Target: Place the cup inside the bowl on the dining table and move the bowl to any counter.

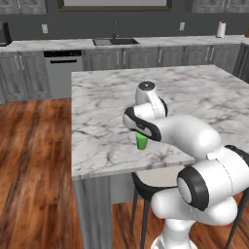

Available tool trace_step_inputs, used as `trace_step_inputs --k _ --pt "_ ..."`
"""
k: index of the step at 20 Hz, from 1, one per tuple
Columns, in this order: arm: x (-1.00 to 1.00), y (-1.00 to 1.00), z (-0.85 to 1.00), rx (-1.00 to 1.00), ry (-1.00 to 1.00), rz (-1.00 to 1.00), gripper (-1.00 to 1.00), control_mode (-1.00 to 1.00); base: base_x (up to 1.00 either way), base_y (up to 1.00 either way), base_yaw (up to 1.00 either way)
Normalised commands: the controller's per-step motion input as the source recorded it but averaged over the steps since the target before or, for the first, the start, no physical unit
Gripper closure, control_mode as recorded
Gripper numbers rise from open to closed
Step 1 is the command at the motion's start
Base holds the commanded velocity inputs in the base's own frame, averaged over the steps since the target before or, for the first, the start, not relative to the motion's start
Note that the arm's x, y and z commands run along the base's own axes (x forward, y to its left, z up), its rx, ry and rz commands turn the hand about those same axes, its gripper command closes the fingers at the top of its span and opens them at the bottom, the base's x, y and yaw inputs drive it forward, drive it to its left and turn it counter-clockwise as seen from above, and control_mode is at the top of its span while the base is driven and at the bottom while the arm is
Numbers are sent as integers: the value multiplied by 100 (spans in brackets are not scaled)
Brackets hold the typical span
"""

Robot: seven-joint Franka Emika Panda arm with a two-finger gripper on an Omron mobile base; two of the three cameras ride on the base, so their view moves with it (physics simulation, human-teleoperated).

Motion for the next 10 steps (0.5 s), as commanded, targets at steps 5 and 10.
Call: trace_step_inputs --k 5,10 --pt "0 0 -16 0 0 0 -100 -100 0 0 0" --pt "9 0 -12 0 0 0 -100 -100 0 0 0"
